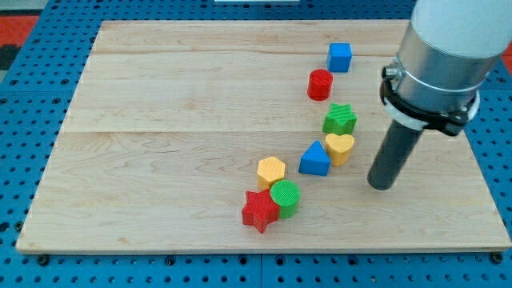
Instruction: Push the blue triangle parallel to the green star
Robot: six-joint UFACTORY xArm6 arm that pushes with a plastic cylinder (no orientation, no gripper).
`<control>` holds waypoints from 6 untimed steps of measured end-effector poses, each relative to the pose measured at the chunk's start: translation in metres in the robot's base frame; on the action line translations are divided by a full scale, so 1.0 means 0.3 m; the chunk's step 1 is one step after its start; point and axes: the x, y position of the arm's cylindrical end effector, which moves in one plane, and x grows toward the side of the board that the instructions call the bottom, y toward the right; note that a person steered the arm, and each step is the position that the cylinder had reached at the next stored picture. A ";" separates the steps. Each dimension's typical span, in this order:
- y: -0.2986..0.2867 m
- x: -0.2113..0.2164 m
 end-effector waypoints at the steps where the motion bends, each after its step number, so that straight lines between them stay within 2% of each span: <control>1: -0.164 -0.056; 2: -0.348 -0.105; 3: -0.434 -0.196; 5: -0.472 -0.422; 6: -0.491 -0.442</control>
